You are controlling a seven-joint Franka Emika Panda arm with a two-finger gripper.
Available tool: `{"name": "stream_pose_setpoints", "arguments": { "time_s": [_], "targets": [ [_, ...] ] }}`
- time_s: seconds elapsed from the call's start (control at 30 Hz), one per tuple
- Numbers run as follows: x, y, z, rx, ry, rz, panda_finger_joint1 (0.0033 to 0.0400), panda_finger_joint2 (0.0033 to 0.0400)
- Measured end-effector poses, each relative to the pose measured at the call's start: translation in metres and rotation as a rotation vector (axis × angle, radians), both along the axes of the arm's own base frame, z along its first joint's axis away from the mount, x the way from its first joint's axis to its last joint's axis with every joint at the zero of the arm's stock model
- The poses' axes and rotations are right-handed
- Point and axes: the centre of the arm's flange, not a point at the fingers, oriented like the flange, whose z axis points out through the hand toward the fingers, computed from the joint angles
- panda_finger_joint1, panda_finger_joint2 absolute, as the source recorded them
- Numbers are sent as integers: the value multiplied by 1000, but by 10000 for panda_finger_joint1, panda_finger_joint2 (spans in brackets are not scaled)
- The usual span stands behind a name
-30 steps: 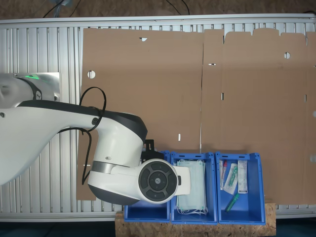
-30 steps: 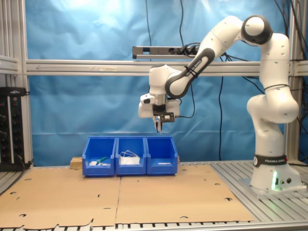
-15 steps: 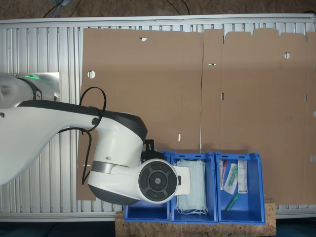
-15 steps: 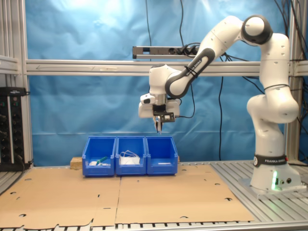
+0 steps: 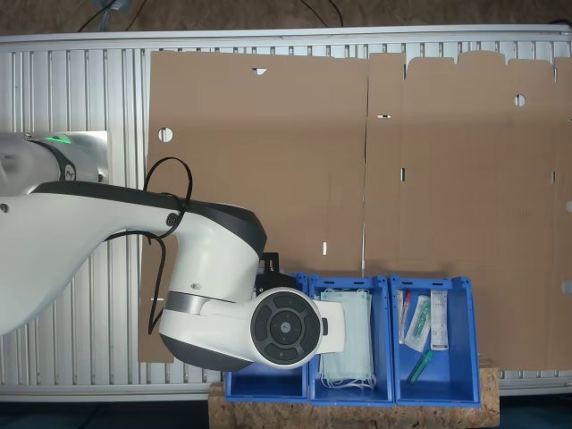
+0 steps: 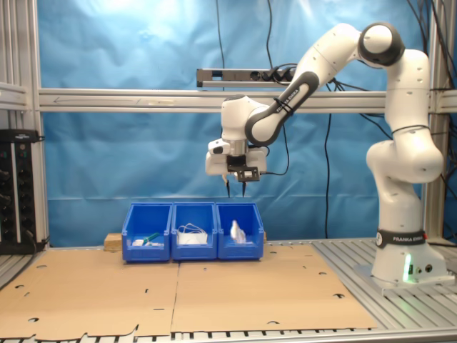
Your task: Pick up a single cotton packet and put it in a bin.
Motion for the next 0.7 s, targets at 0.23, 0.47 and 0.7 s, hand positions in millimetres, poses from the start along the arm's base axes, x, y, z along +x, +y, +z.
{"name": "stream_pose_setpoints", "arguments": {
  "time_s": [0.23,0.47,0.7],
  "targets": [
    [0,0,0,0,0,0,329,329],
    [0,0,0,0,0,0,329,329],
    [0,0,0,0,0,0,395,395]
  ]
}}
